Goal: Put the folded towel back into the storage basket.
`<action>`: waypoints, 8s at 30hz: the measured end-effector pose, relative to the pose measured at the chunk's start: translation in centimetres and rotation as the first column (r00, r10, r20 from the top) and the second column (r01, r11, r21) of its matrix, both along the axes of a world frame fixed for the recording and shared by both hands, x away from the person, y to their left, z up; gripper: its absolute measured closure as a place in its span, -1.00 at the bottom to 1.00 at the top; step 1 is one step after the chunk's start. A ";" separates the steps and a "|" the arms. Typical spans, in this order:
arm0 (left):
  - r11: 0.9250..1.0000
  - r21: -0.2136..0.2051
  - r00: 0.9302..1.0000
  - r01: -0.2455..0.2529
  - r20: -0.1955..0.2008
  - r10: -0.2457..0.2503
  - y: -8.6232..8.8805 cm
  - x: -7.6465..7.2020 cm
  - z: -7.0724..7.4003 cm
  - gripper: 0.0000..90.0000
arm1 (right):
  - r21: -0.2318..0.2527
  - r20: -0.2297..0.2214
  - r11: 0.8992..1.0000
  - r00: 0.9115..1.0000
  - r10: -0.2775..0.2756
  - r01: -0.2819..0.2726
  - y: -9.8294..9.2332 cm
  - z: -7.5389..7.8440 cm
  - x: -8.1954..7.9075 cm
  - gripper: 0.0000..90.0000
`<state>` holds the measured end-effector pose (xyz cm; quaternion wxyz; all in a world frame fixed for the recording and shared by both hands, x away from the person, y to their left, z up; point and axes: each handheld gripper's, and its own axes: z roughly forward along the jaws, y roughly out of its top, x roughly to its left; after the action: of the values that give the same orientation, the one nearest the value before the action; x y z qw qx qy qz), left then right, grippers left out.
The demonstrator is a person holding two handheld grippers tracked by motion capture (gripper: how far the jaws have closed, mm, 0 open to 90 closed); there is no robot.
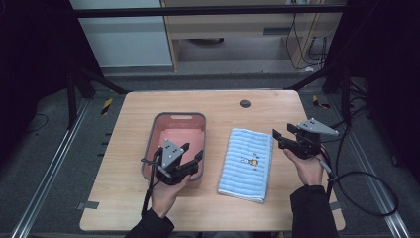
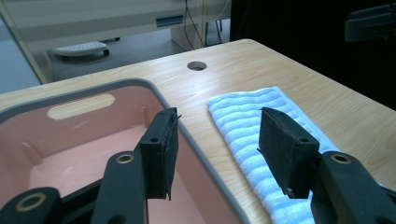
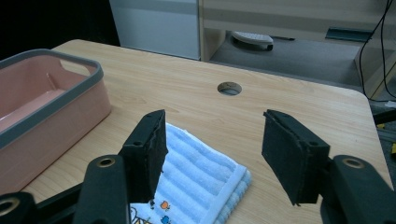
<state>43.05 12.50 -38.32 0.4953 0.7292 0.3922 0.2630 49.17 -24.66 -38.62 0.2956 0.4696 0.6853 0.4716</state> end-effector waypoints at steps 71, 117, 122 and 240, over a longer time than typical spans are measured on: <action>0.987 0.114 0.977 0.112 -0.195 -0.088 -7.7 -1.5 -9.5 0.14 | -0.057 -0.139 0.998 0.990 -0.039 0.031 1.0 -5.5 3.6 -0.17; 0.992 0.111 0.959 0.067 -0.281 -0.033 -7.6 -0.8 -12.4 0.39 | -0.074 -0.325 0.996 0.944 -0.062 0.040 0.9 -11.7 5.8 0.21; 0.993 0.090 0.953 0.069 -0.300 -0.039 -7.7 -0.8 -12.4 0.54 | -0.053 -0.333 0.998 0.942 -0.044 0.028 1.1 -11.7 5.7 0.47; 1.000 0.002 1.000 -0.014 0.011 0.014 6.9 -3.1 3.0 0.88 | -0.023 0.024 0.962 0.961 0.274 -0.273 17.8 7.1 6.6 0.90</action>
<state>39.97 19.35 -35.30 0.4948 0.7255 0.3944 0.2708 55.76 -6.86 -31.47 0.2414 0.3612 0.7442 0.5074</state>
